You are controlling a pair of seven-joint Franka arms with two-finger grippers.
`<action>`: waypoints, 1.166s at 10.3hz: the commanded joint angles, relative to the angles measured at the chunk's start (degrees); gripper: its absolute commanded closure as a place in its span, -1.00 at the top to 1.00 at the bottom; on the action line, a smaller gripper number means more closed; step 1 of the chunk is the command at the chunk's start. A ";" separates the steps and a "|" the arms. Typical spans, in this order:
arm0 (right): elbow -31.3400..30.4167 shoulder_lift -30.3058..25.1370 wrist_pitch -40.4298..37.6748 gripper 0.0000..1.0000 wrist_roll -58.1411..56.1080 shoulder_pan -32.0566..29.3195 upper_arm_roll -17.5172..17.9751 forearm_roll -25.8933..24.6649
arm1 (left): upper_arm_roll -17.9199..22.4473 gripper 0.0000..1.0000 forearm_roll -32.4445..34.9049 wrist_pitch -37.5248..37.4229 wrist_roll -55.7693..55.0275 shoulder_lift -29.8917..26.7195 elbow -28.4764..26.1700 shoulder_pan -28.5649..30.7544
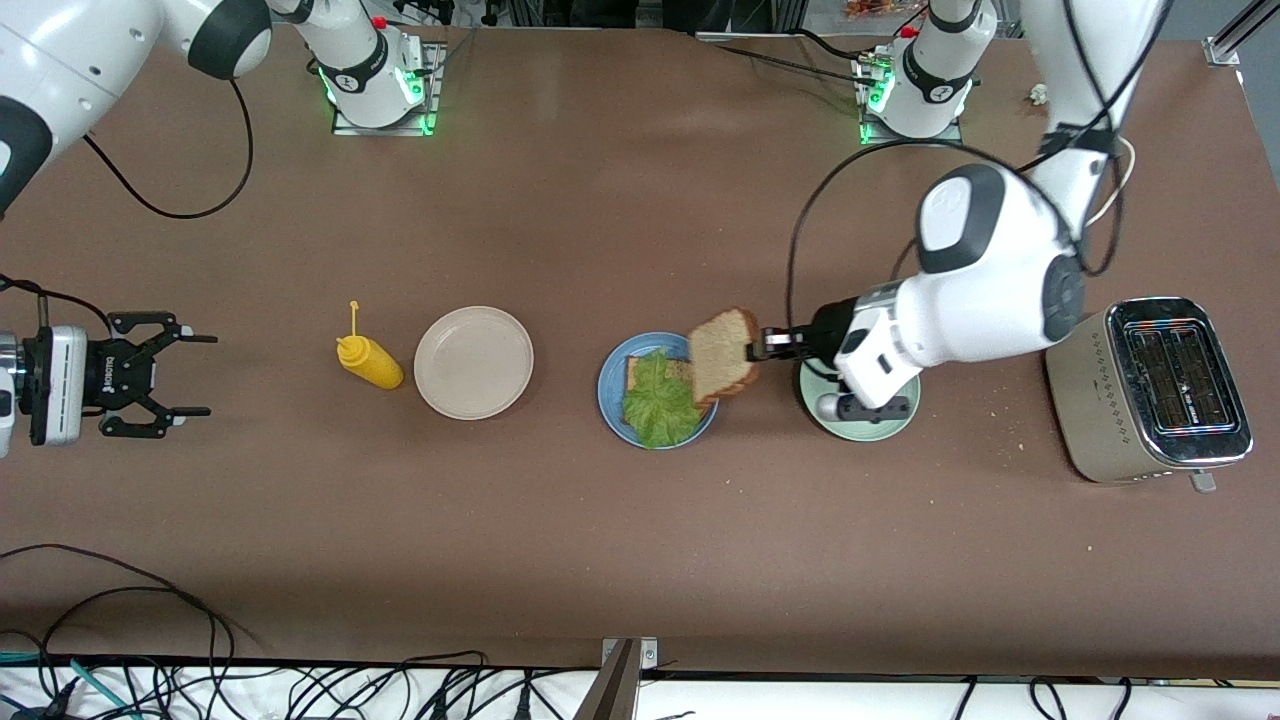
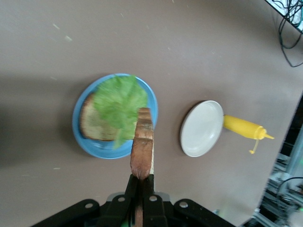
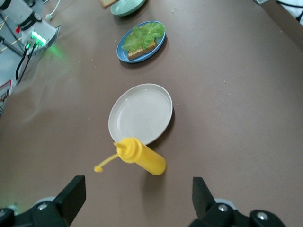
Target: Make sandwich in blue plate with both arms
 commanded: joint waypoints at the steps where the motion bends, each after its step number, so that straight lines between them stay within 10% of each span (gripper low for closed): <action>1: -0.10 -11.55 4.26 1.00 20.53 -0.31 11.47 -17.74 | 3.63 -1.00 -6.04 6.49 0.10 6.17 2.31 -6.70; 5: -5.46 -25.90 11.23 1.00 50.24 -9.35 37.50 -46.88 | 3.63 -1.00 -6.57 13.89 -0.25 12.94 6.35 -11.72; 12: -32.43 -45.95 23.71 1.00 100.00 -16.84 54.39 -67.72 | 5.91 -0.79 -6.31 14.34 3.97 16.20 5.83 -12.09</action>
